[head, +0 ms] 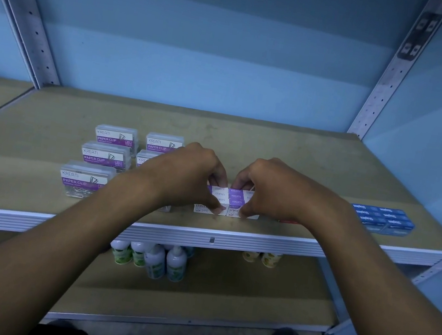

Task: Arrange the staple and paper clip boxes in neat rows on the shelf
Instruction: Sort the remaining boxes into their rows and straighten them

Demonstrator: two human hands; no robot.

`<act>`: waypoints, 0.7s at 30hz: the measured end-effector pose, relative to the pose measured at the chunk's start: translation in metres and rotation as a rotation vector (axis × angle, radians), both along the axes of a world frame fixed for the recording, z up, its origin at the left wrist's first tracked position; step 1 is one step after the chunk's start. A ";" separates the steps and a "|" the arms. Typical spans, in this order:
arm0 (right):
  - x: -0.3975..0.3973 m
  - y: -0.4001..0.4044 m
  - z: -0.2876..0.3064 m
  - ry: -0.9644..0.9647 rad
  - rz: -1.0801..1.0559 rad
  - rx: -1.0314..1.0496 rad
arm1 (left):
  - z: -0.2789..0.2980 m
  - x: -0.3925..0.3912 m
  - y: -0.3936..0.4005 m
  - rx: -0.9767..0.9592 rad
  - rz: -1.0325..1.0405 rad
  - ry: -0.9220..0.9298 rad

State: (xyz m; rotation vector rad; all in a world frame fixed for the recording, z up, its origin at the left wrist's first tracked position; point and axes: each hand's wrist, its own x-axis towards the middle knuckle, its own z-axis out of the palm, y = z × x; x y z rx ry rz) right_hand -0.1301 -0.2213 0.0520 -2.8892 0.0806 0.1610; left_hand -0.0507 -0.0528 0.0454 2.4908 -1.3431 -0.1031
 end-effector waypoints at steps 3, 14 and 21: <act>-0.001 0.002 0.005 0.015 0.041 -0.003 | 0.001 -0.001 0.002 0.031 -0.015 -0.019; 0.019 0.028 0.028 -0.212 0.048 0.210 | 0.030 0.027 0.066 -0.153 0.144 -0.176; 0.042 0.058 0.018 -0.213 0.109 0.195 | 0.022 0.052 0.118 -0.111 0.273 -0.152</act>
